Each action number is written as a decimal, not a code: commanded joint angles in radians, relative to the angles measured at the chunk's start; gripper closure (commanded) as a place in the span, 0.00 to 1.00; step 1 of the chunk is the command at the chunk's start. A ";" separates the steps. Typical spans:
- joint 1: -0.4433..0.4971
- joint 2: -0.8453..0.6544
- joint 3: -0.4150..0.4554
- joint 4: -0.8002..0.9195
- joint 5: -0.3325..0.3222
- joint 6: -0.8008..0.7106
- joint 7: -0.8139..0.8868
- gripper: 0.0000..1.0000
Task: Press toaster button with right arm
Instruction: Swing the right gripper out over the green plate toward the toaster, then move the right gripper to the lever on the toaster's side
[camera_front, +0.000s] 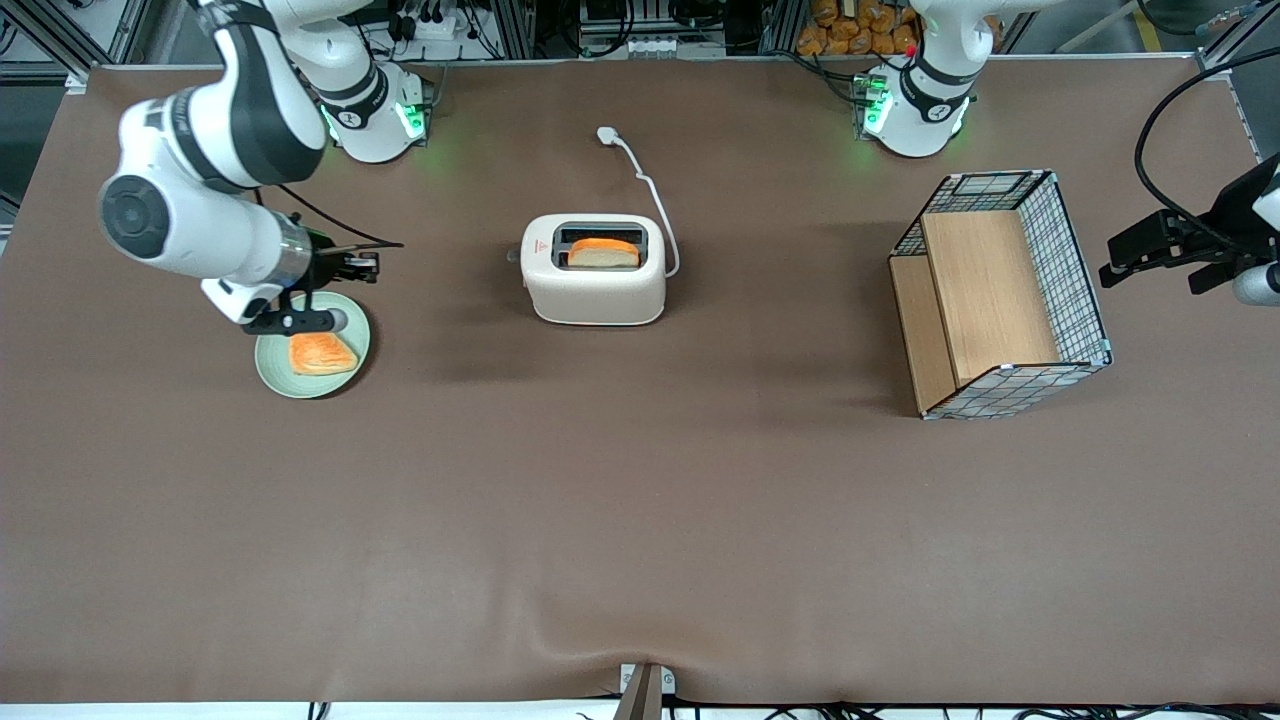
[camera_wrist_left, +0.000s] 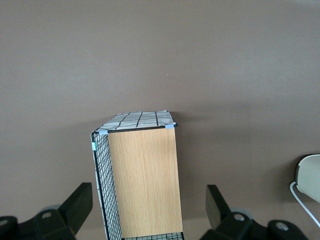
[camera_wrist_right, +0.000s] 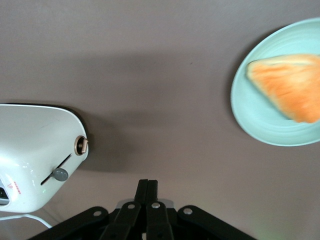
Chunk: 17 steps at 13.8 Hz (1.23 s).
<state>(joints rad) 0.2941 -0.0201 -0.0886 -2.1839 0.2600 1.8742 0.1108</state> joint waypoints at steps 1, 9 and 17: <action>0.029 -0.058 0.001 -0.111 0.120 0.074 0.003 1.00; 0.203 -0.051 0.006 -0.231 0.263 0.272 0.018 1.00; 0.281 0.017 0.006 -0.238 0.376 0.344 0.020 1.00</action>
<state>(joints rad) 0.5567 -0.0151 -0.0752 -2.4114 0.5829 2.1836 0.1347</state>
